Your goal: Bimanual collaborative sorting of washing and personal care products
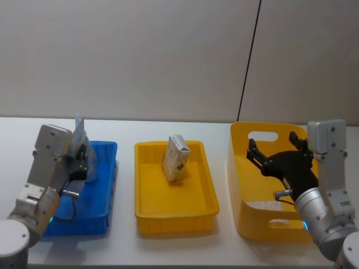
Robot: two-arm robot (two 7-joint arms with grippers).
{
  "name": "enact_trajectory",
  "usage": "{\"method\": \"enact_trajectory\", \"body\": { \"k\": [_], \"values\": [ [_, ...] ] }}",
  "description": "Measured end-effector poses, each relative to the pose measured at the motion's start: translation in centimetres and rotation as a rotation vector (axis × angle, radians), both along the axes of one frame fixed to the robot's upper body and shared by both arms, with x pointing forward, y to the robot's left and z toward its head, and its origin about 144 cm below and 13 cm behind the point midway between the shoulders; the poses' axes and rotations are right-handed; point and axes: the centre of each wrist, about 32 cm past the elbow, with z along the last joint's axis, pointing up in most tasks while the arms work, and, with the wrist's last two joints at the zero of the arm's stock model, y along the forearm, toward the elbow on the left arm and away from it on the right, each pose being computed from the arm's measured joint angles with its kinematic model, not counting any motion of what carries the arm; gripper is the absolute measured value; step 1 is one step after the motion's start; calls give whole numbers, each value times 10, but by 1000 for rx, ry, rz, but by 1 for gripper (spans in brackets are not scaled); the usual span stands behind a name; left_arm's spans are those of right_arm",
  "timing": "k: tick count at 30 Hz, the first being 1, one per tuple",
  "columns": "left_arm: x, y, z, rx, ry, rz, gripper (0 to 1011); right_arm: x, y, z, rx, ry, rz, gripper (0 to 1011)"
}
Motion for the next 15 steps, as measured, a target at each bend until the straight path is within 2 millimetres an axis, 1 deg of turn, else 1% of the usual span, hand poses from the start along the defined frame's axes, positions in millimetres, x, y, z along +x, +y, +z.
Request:
{"method": "enact_trajectory", "body": {
  "k": [11,15],
  "values": [
    [-5,14,22,-32,-97,-138,242,0,0,0,0,0,0,1005],
    [-5,16,25,-40,-108,-167,242,0,0,0,0,0,0,1005]
  ]
}}
